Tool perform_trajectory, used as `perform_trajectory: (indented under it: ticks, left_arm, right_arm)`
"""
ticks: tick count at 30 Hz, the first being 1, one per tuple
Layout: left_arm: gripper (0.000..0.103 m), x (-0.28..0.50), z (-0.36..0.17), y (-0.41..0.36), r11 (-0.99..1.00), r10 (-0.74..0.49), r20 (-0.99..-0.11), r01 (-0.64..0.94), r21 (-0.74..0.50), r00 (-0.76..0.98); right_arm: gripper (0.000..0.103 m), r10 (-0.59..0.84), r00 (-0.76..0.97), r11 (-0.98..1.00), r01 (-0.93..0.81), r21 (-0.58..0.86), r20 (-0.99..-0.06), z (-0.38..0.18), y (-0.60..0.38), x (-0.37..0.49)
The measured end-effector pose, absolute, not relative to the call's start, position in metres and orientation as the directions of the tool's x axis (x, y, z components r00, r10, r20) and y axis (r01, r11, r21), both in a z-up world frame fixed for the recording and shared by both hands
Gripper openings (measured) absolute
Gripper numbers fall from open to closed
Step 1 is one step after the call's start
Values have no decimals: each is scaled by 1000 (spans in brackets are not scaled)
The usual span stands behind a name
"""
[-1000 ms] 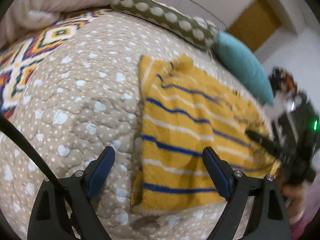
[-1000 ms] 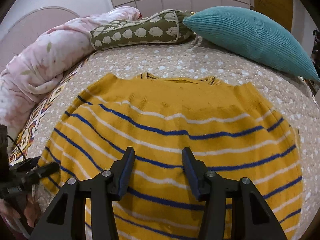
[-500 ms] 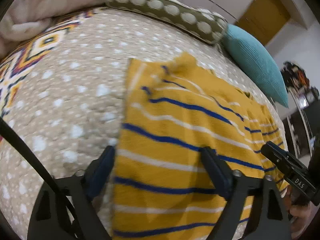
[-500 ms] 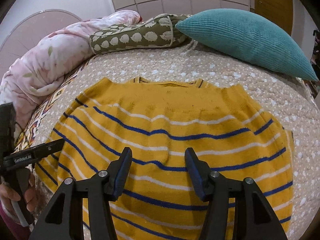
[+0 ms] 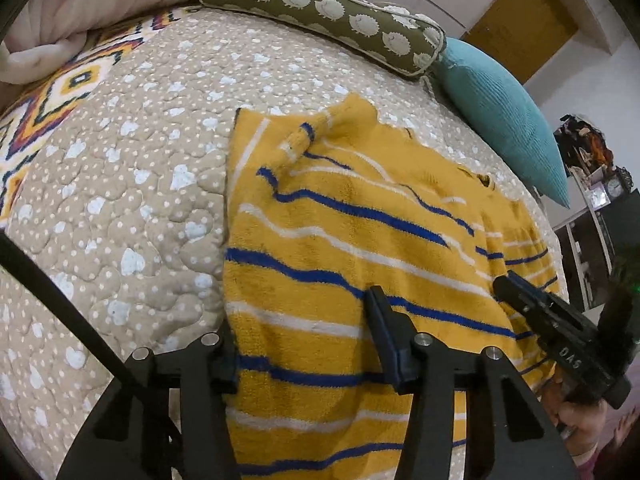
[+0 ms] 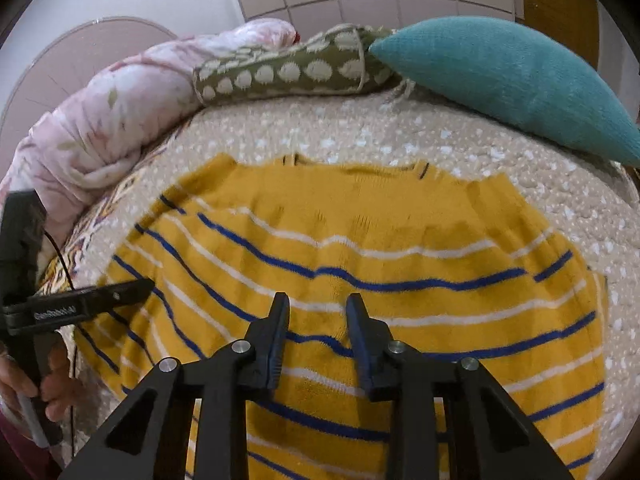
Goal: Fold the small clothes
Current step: 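Grasp the sweater edge with the left gripper and fold it over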
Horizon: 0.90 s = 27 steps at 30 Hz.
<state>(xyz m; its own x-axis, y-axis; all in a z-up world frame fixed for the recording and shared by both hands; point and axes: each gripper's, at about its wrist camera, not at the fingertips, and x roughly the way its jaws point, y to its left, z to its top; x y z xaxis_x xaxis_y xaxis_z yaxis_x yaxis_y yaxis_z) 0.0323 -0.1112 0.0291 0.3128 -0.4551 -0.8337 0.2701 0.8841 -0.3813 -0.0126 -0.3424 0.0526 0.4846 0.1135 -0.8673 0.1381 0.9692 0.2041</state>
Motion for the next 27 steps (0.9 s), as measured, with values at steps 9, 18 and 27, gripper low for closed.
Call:
perform_trajectory:
  ticks: [9, 18, 27]
  left_arm:
    - [52, 32, 28, -117, 892, -438, -839, 272, -361, 323]
    - [25, 25, 58, -142, 872, -428, -861, 375, -314, 274]
    - [12, 0, 149, -235, 719, -577, -791, 586, -373, 204]
  right_arm:
    - [32, 129, 501, 961, 150, 233, -856, 55, -349, -19]
    - [32, 159, 504, 944, 173, 279, -849, 41, -359, -19]
    - [43, 388, 635, 668, 306, 679, -668, 30, -424, -48]
